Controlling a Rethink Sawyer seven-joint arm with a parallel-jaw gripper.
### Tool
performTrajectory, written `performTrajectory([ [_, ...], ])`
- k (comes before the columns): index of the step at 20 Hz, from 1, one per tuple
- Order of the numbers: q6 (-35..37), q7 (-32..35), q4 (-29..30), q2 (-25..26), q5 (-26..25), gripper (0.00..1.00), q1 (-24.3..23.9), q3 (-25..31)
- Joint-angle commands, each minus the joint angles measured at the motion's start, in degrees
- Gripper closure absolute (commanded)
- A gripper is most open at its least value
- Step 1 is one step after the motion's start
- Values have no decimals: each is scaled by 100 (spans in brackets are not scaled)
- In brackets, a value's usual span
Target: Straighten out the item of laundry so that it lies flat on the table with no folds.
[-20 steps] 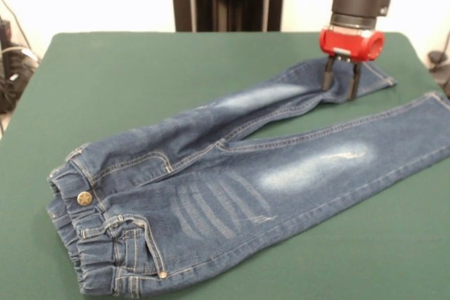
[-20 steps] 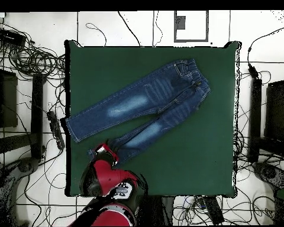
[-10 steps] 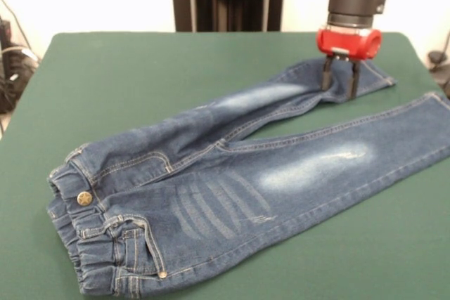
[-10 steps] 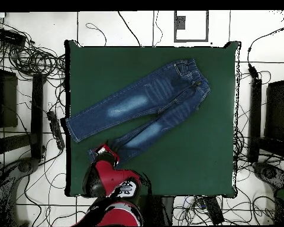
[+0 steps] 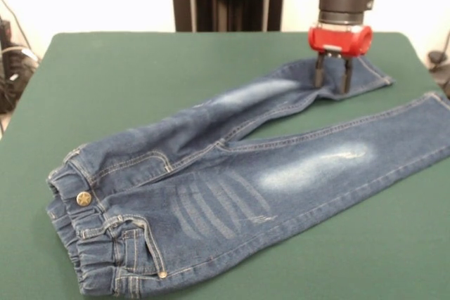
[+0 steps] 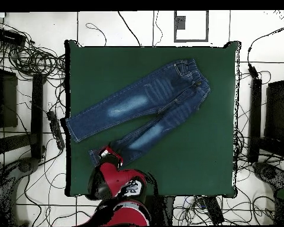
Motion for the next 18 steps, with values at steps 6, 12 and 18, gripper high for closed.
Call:
performTrajectory([
  [6, 1646, -516, 211, 654, -1301, 0, -1061, 240],
  [12, 1829, -455, 52, 633, -1666, 0, -1259, 294],
  [18, 1903, -229, 218, 486, -1728, 0, -1230, 403],
])
